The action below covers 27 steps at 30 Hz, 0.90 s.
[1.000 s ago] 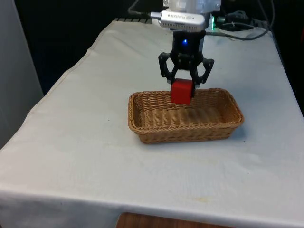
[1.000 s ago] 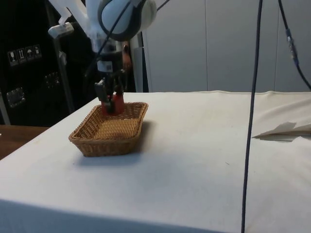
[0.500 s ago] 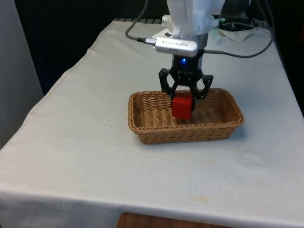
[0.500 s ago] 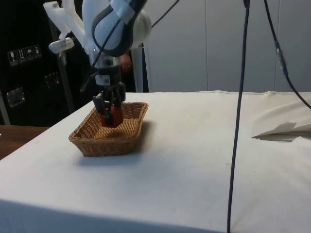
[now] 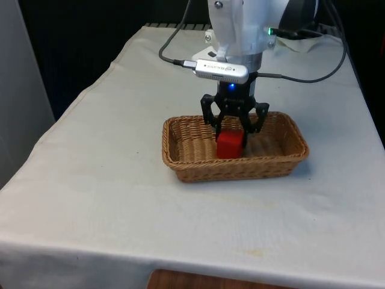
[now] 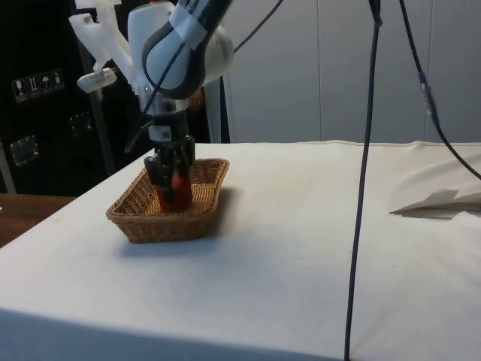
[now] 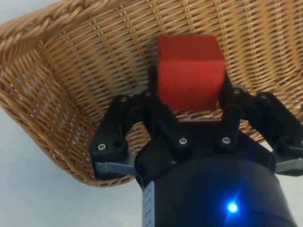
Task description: Pick up the cube and place it into the basket.
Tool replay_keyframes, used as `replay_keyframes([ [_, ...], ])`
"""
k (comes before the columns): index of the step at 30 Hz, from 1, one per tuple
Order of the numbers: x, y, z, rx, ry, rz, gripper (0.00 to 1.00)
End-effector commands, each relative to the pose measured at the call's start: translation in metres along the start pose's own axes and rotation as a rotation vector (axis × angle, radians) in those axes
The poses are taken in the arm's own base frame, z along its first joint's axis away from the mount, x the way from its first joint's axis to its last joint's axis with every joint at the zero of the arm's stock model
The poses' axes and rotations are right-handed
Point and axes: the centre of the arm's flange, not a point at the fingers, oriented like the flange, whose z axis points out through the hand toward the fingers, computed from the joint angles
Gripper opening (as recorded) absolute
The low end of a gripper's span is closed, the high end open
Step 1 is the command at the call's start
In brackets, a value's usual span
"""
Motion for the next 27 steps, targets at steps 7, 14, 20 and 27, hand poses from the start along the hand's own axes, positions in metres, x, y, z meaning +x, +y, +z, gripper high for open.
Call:
replay_keyframes([
  [7,0.000,-0.001,0.001,0.006,0.004,0.001,0.90],
  [14,0.000,-0.001,0.001,0.006,0.004,0.000,1.00],
  [20,0.002,0.002,-0.017,0.006,0.014,0.012,1.00],
  [27,0.003,0.006,-0.041,0.015,0.022,0.026,1.00],
])
